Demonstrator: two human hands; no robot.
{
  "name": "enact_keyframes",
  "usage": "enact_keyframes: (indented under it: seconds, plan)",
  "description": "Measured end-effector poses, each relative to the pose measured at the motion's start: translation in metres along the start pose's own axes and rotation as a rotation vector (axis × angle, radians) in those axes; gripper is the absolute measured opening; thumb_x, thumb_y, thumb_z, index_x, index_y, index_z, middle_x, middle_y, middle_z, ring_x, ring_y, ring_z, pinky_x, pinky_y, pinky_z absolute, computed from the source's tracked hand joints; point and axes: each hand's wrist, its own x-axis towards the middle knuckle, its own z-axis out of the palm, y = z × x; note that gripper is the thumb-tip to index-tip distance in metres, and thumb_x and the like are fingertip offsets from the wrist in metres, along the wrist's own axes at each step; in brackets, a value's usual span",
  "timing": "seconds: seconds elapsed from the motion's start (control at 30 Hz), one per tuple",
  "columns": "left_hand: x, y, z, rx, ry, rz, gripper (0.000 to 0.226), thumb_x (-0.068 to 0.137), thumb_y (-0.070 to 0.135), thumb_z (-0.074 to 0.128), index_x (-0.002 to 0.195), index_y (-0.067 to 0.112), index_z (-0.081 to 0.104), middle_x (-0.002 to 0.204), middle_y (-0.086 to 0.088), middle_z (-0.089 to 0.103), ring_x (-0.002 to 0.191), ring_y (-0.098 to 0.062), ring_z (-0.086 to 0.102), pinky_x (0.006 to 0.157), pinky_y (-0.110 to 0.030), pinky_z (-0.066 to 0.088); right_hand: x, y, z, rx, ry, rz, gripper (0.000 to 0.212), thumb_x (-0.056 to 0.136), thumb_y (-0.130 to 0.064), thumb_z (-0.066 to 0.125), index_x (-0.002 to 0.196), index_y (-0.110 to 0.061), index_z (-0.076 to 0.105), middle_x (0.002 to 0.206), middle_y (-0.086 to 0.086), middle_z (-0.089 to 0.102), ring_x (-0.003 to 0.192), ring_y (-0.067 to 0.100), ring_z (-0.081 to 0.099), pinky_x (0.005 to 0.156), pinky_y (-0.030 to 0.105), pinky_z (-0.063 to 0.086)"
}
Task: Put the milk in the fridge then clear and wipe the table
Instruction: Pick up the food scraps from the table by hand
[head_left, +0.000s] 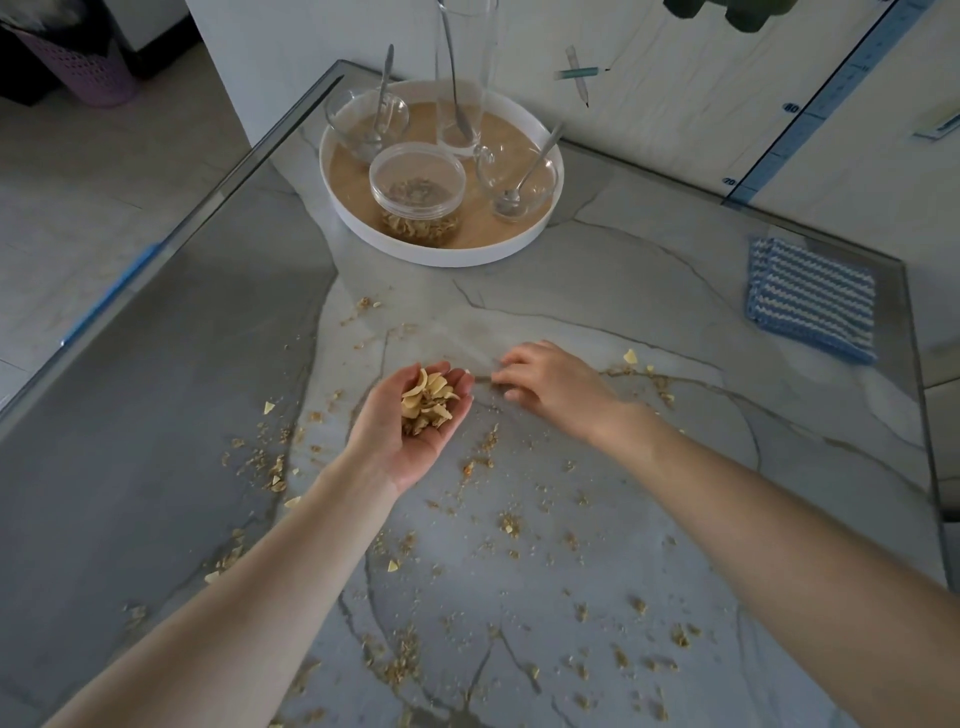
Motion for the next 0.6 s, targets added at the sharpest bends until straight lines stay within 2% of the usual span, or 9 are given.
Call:
enact_keyframes:
  seconds: [0.07, 0.17, 0.23, 0.3, 0.4, 0.43, 0.5, 0.53, 0.6]
  plan:
    - [-0.001, -0.003, 0.002, 0.000, 0.005, -0.010, 0.029, 0.095, 0.017, 0.042, 0.084, -0.001, 0.061, 0.078, -0.015, 0.068, 0.075, -0.024, 0.067, 0.070, -0.039, 0.057, -0.009, 0.004, 0.001, 0.051, 0.058, 0.039, 0.026, 0.093, -0.016, 0.049, 0.113, -0.006, 0.063, 0.114, 0.014, 0.057, 0.108, 0.028, 0.049, 0.087, 0.032, 0.038]
    - [-0.001, -0.009, 0.005, 0.026, 0.006, -0.017, 0.029, 0.095, 0.017, 0.043, 0.085, -0.002, 0.062, 0.079, -0.015, 0.069, 0.069, -0.024, 0.069, 0.068, -0.038, 0.057, -0.013, 0.007, 0.003, 0.144, 0.113, 0.154, 0.021, 0.091, -0.009, 0.051, 0.106, -0.003, 0.065, 0.107, 0.016, 0.058, 0.102, 0.029, 0.054, 0.086, 0.032, 0.041]
    - [0.000, -0.011, 0.004, 0.048, 0.009, -0.016, 0.028, 0.095, 0.017, 0.042, 0.087, -0.002, 0.062, 0.076, -0.015, 0.070, 0.069, -0.025, 0.070, 0.070, -0.036, 0.058, -0.012, 0.004, -0.001, 0.293, 0.180, 0.260, 0.020, 0.089, -0.008, 0.054, 0.103, -0.003, 0.066, 0.107, 0.014, 0.062, 0.101, 0.025, 0.057, 0.085, 0.025, 0.040]
    - [0.000, -0.016, 0.007, 0.096, 0.021, -0.018, 0.028, 0.095, 0.018, 0.042, 0.089, -0.001, 0.062, 0.078, -0.015, 0.070, 0.078, -0.025, 0.068, 0.074, -0.036, 0.057, -0.015, -0.002, -0.008, 0.490, 0.290, 0.341, 0.019, 0.087, -0.009, 0.058, 0.102, -0.003, 0.067, 0.105, 0.011, 0.067, 0.098, 0.019, 0.060, 0.082, 0.017, 0.041]
    - [0.001, -0.027, 0.015, 0.123, 0.011, -0.031, 0.027, 0.096, 0.019, 0.041, 0.093, 0.000, 0.060, 0.088, -0.015, 0.067, 0.085, -0.025, 0.065, 0.077, -0.036, 0.053, -0.025, -0.019, -0.023, 0.682, 0.335, 0.320, 0.018, 0.084, -0.013, 0.063, 0.099, -0.006, 0.069, 0.097, 0.005, 0.070, 0.085, 0.007, 0.060, 0.071, 0.004, 0.042]
    - [0.002, -0.029, 0.017, 0.123, 0.001, -0.037, 0.027, 0.096, 0.018, 0.041, 0.096, 0.000, 0.060, 0.091, -0.015, 0.066, 0.086, -0.024, 0.065, 0.077, -0.036, 0.054, -0.027, -0.027, -0.026, 0.715, 0.290, 0.287, 0.018, 0.084, -0.014, 0.064, 0.100, -0.008, 0.069, 0.095, 0.002, 0.070, 0.084, 0.006, 0.060, 0.071, 0.003, 0.043]
    - [0.003, -0.038, 0.025, 0.118, -0.049, -0.062, 0.028, 0.095, 0.018, 0.041, 0.107, -0.001, 0.058, 0.098, -0.016, 0.066, 0.088, -0.023, 0.065, 0.075, -0.036, 0.057, -0.037, -0.032, -0.030, 0.745, 0.207, 0.230, 0.020, 0.084, -0.016, 0.064, 0.103, -0.009, 0.069, 0.097, 0.002, 0.070, 0.089, 0.009, 0.063, 0.080, 0.013, 0.047]
    - [0.004, -0.042, 0.028, 0.113, -0.069, -0.073, 0.028, 0.095, 0.017, 0.041, 0.110, -0.001, 0.057, 0.099, -0.016, 0.067, 0.088, -0.023, 0.066, 0.073, -0.036, 0.058, -0.041, -0.031, -0.030, 0.765, 0.200, 0.219, 0.021, 0.084, -0.016, 0.064, 0.104, -0.009, 0.068, 0.100, 0.003, 0.070, 0.091, 0.009, 0.063, 0.083, 0.017, 0.047]
    - [0.006, -0.050, 0.036, 0.104, -0.082, -0.100, 0.027, 0.095, 0.017, 0.041, 0.105, -0.001, 0.059, 0.093, -0.015, 0.068, 0.084, -0.023, 0.067, 0.073, -0.037, 0.058, -0.047, -0.018, -0.032, 0.798, 0.279, 0.249, 0.022, 0.085, -0.015, 0.062, 0.105, -0.007, 0.068, 0.100, 0.003, 0.070, 0.084, 0.001, 0.061, 0.081, 0.014, 0.046]
